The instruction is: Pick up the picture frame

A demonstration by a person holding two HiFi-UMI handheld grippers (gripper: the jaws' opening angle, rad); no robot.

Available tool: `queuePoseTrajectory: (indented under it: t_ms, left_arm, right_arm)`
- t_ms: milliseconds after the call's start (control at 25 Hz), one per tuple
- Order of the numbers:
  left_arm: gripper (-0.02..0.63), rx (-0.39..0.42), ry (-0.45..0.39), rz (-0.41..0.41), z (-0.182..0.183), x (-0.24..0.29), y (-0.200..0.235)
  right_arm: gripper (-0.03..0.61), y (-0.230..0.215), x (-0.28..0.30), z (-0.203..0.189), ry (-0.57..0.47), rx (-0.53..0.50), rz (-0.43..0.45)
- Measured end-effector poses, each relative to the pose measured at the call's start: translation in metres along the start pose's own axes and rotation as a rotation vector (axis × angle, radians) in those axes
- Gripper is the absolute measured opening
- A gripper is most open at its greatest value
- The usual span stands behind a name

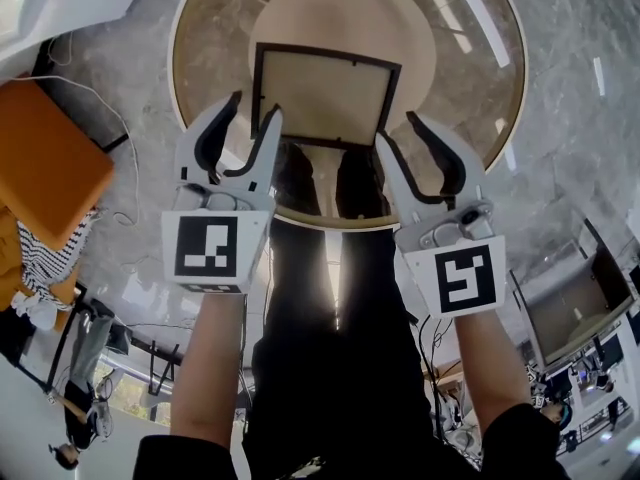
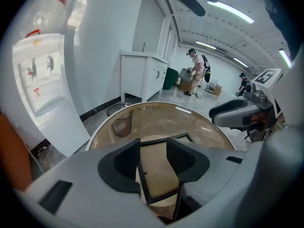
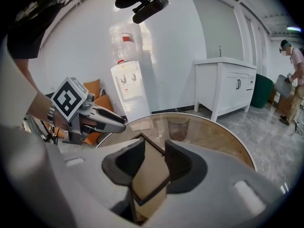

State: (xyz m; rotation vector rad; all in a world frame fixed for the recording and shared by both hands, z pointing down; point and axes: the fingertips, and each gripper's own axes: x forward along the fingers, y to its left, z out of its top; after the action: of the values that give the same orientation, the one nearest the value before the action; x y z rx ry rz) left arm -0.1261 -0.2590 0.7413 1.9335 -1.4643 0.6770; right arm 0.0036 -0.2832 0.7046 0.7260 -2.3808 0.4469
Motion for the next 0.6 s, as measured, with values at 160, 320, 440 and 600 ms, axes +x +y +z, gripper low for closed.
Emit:
queuePoseTrajectory:
  t_ms: [160,320,440,600]
  left_arm:
    - [0.186,0.013,0.011,-0.013,-0.012,0.009,0.004]
    - [0.186,-0.017,0.038,-0.017,-0.028,0.017,0.010]
    - [0.186,-0.052,0.050,-0.015,-0.037,0.025,0.016]
    - [0.186,-0.079,0.058,-0.010,-0.044,0.034,0.025]
  right_arm:
    - [0.130,0.002,0.009,-0.008,0.007,0.010,0.001]
    - [0.130,0.004,0.015,-0.011,0.002,0.002,0.000]
    - [0.130,0.005,0.018,-0.018,0.010,0.000,0.006]
    - [0.130,0.008,0.022,-0.021,0.013,0.010,0.022]
